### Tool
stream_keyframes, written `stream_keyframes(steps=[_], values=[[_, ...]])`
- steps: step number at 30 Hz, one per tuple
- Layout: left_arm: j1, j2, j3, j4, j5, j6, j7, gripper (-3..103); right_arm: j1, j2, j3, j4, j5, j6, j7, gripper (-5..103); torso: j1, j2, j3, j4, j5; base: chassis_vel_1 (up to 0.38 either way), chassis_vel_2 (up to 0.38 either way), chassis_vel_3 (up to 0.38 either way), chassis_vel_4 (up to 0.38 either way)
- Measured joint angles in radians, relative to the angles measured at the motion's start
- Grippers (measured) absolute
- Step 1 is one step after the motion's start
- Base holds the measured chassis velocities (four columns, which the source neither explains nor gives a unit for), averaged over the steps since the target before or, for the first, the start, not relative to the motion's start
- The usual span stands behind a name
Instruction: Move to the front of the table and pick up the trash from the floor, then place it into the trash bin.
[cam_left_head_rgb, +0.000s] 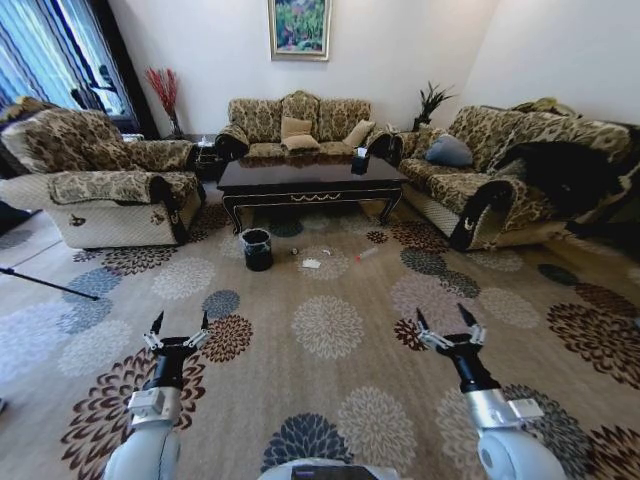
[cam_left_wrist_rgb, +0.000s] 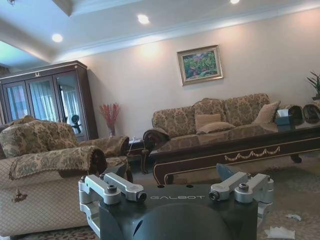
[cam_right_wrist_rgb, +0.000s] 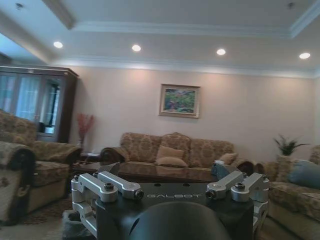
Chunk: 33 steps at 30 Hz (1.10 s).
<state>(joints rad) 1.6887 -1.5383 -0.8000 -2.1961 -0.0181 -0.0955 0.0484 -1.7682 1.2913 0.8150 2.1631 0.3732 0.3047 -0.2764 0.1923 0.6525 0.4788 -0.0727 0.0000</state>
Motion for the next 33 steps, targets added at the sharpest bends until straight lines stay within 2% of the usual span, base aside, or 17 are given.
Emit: stream_keyframes(steps=[5,7,8,11,17,24,29,30,33], values=[[-0.001,0.000,0.000,0.001,0.000,0.000,0.000,100,-0.005,0.009,-0.010,0.001,-0.058,-0.004,-0.008,100,-0.007,-0.019,-0.012,0.0000,0.0000,0.000,0.000,0.000,0.000],[-0.002,0.001,0.000,0.001,0.000,0.000,0.001,100,-0.016,0.010,-0.021,0.010,-0.075,-0.025,0.040,100,-0.011,-0.030,-0.019,-0.0001,0.0000,0.000,0.000,0.000,0.000],[-0.002,0.001,0.000,0.001,0.000,0.000,0.001,100,-0.016,0.010,-0.021,0.010,-0.075,-0.025,0.040,100,-0.011,-0.030,-0.019,-0.0001,0.0000,0.000,0.000,0.000,0.000],[-0.004,-0.001,0.007,0.010,0.008,-0.002,0.001,100,-0.031,0.012,-0.050,0.039,-0.025,-0.056,0.118,100,-0.018,-0.045,-0.027,-0.0002,-0.0001,0.000,0.000,0.000,0.000],[-0.011,-0.002,0.014,0.017,0.016,-0.003,0.002,100,-0.023,0.014,-0.040,0.033,0.001,0.023,0.102,100,-0.028,-0.072,-0.044,-0.0002,0.0000,0.000,0.000,0.000,0.000],[-0.013,-0.001,0.014,0.018,0.016,-0.003,0.002,100,-0.003,0.013,-0.040,0.037,0.013,0.046,0.095,100,-0.038,-0.096,-0.058,-0.0001,0.0000,0.000,0.000,0.000,0.000],[-0.010,0.001,0.012,0.008,0.016,-0.001,0.003,100,0.007,0.010,-0.042,0.071,-0.063,-0.045,0.120,100,-0.049,-0.122,-0.073,-0.0001,-0.0001,0.000,0.000,0.000,0.000],[-0.010,0.001,0.012,0.008,0.016,-0.001,0.003,100,0.007,0.010,-0.042,0.071,-0.063,-0.045,0.120,100,-0.049,-0.122,-0.073,-0.0001,-0.0001,0.000,0.000,0.000,0.000],[-0.004,0.001,0.008,-0.008,0.018,0.000,0.005,100,-0.003,0.011,-0.041,0.089,-0.144,-0.109,0.190,100,-0.055,-0.136,-0.081,-0.0002,0.0000,0.000,0.000,0.000,0.000]])
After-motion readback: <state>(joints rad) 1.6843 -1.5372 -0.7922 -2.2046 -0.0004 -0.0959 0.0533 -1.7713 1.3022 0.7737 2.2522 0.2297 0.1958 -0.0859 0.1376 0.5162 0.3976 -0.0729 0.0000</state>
